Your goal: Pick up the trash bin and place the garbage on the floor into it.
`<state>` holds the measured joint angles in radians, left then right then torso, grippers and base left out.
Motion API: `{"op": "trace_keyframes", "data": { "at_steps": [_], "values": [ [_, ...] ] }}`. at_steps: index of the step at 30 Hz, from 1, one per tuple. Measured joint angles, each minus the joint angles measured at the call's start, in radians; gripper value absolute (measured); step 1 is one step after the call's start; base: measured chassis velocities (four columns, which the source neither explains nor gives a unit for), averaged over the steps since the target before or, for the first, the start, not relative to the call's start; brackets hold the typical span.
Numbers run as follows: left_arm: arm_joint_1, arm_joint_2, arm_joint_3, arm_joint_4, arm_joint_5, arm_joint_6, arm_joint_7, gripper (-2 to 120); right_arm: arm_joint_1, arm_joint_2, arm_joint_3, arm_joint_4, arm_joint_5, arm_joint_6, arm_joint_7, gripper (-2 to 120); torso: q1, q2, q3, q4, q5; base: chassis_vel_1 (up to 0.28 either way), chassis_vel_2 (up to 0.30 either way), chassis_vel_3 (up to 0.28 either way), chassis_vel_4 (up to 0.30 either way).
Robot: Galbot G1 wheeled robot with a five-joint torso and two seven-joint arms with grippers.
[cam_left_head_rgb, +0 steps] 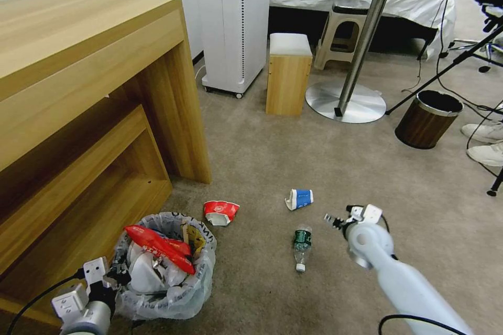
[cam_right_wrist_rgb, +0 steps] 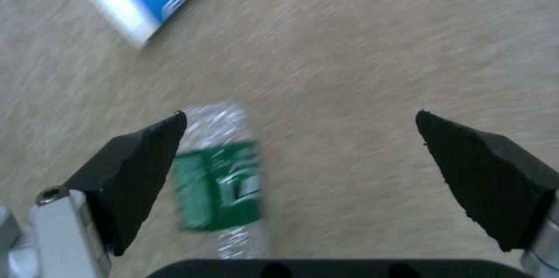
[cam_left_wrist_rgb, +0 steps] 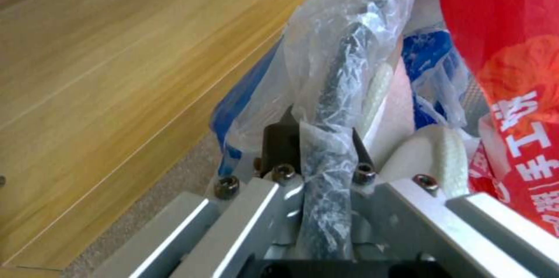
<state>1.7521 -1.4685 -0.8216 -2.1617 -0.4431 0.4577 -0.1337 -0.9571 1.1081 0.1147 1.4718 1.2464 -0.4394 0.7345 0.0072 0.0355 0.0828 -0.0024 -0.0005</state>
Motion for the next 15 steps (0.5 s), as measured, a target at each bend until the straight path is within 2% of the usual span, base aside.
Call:
{"op": "trace_keyframes", "data": {
  "at_steps": [5,15],
  "values": [
    [-0.009,-0.010,-0.003,0.007,0.004,-0.001,-0.002,1,0.019,0.047,-0.044,-0.017,-0.005,-0.039,-0.056,100,0.000,0.000,0.000,0.0000,-0.0002,0.000,0.000,0.000,0.000],
    [-0.022,-0.023,-0.006,0.019,0.011,-0.009,-0.004,1,0.033,0.097,-0.073,-0.060,0.000,-0.090,-0.040,100,0.000,0.000,0.000,-0.0003,-0.0003,0.000,0.000,0.000,0.000]
  ]
}}
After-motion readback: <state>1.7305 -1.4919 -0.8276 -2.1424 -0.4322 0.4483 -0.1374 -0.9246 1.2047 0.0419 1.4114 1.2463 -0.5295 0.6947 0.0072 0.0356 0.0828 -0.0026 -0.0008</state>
